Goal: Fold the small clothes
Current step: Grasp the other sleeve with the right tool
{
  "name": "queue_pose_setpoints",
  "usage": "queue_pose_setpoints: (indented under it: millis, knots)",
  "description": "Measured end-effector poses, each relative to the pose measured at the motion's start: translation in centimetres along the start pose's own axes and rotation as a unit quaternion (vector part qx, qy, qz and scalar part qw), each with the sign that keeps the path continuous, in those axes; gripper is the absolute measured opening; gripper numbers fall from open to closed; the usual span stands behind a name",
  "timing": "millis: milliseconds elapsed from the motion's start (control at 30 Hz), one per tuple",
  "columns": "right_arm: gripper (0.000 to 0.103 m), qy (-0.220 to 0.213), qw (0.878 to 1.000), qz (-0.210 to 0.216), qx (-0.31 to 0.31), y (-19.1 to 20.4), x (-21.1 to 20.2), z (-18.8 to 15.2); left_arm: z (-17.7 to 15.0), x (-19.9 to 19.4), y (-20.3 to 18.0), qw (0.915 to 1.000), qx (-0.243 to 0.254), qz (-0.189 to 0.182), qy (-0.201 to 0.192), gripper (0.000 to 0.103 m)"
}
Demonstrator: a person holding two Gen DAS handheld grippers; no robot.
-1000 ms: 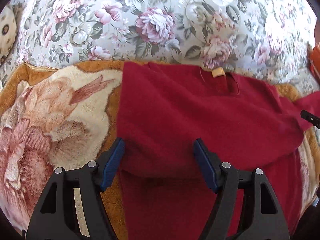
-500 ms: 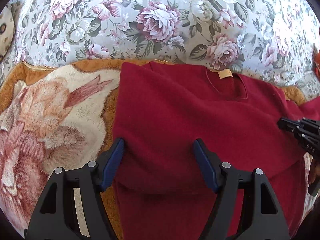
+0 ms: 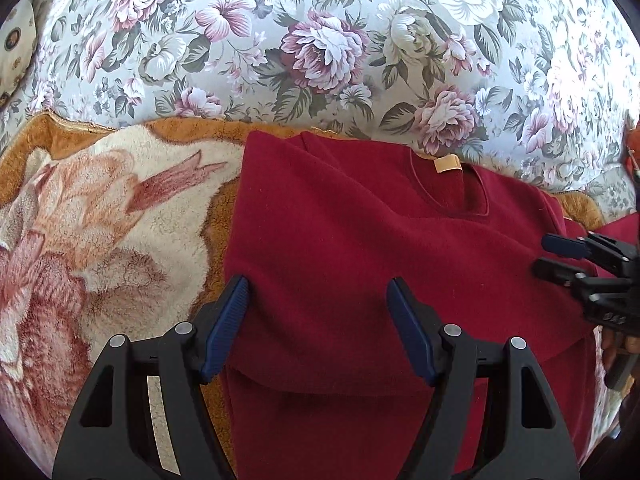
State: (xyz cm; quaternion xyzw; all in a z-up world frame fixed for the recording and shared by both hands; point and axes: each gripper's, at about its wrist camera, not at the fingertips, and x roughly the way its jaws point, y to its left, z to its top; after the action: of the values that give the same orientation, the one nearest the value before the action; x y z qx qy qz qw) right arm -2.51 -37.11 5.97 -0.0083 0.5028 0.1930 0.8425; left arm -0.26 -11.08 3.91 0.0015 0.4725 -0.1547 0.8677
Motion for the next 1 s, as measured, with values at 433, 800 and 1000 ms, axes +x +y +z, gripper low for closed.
queue_pose_setpoints:
  millis: [433,800,1000]
  knots:
    - [0.004,-0.032,0.995,-0.085,-0.038,1.2,1.4,2.0,0.2,0.3,-0.3,1.0000,-0.007,-0.002,-0.003,0.072]
    - [0.007,-0.037,0.996,-0.064,0.045,1.2,-4.2,-1.7,-0.4,-1.0,-1.4,0.9999,0.011,0.002,-0.004,0.072]
    - [0.007,-0.006,0.991,-0.102,0.084,0.6,-4.4,-5.1,-1.1,-1.4,-2.7,0.9998,0.022,0.005,0.001,0.072]
